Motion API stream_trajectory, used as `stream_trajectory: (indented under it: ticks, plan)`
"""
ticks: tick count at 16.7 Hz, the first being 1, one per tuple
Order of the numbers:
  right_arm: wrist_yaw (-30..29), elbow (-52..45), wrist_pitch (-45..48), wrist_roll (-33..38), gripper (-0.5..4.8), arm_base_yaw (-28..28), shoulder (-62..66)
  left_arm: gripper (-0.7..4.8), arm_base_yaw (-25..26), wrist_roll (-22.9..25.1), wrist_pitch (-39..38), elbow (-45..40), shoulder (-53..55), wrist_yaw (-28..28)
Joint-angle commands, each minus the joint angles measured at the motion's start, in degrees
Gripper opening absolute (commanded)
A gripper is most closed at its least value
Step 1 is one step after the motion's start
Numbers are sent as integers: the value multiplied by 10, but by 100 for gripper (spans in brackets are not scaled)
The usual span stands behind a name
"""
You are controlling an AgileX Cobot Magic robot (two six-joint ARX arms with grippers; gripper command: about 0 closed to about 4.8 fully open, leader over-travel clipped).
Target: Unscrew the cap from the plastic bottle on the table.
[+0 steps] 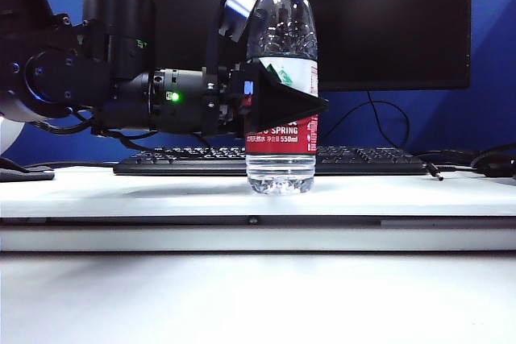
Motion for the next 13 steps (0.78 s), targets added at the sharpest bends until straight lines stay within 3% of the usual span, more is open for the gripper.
stream_trajectory:
  ticks: [1, 6, 7, 8, 10, 13]
  plan:
    - [13, 5, 10, -1, 117, -1, -23, 272, 0, -2, -20, -2, 3, 0]
    - [54, 5, -31, -7, 116, -1, -69, 272, 0, 1, -20, -2, 3, -31]
    - [67, 5, -50, -7, 89, -1, -81, 272, 1, 1, -20, -2, 3, -37]
    - [73, 5, -66, -9, -2, -1, -89, 272, 1, 1, -20, -2, 3, -44]
    - [105, 5, -117, -9, -1, -1, -114, 272, 0, 2, -19, -2, 3, -61]
    - [105, 5, -183, -8, -1, -1, -148, 272, 0, 2, -18, -2, 3, -111]
